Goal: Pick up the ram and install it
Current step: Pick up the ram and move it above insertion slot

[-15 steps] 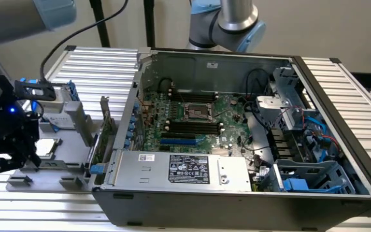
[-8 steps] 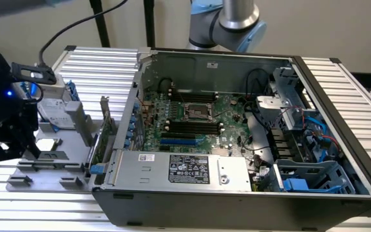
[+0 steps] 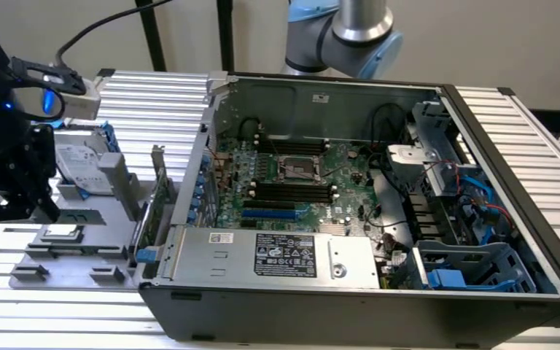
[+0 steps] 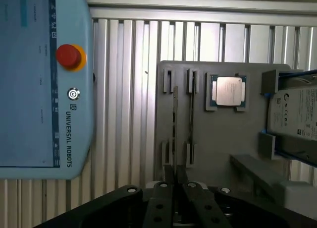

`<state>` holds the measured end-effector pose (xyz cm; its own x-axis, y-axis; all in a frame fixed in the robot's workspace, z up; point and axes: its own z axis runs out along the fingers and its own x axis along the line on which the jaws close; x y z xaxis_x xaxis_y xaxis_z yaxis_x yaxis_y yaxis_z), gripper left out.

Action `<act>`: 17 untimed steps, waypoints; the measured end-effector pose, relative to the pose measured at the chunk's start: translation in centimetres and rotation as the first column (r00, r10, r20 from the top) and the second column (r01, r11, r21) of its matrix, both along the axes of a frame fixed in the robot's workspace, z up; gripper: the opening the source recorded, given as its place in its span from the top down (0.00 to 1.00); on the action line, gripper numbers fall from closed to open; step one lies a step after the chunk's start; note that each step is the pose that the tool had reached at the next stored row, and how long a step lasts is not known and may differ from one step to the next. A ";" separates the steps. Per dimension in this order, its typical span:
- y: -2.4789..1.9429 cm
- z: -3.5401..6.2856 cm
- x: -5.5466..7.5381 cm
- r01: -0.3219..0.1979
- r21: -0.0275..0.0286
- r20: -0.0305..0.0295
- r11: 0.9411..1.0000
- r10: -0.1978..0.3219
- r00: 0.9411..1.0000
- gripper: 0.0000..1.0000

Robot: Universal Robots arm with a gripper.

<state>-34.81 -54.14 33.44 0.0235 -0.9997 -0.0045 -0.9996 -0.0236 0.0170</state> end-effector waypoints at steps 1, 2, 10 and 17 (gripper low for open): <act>0.00 0.46 0.2 -0.001 0.000 0.000 1.000 0.001 1.000 0.86; 0.00 0.91 0.4 -0.003 0.000 0.000 1.000 0.003 1.000 0.86; 0.05 4.55 2.6 -0.008 0.000 -0.001 1.000 0.008 1.000 0.86; 0.20 7.40 5.4 -0.008 0.000 -0.002 1.000 0.008 1.000 0.86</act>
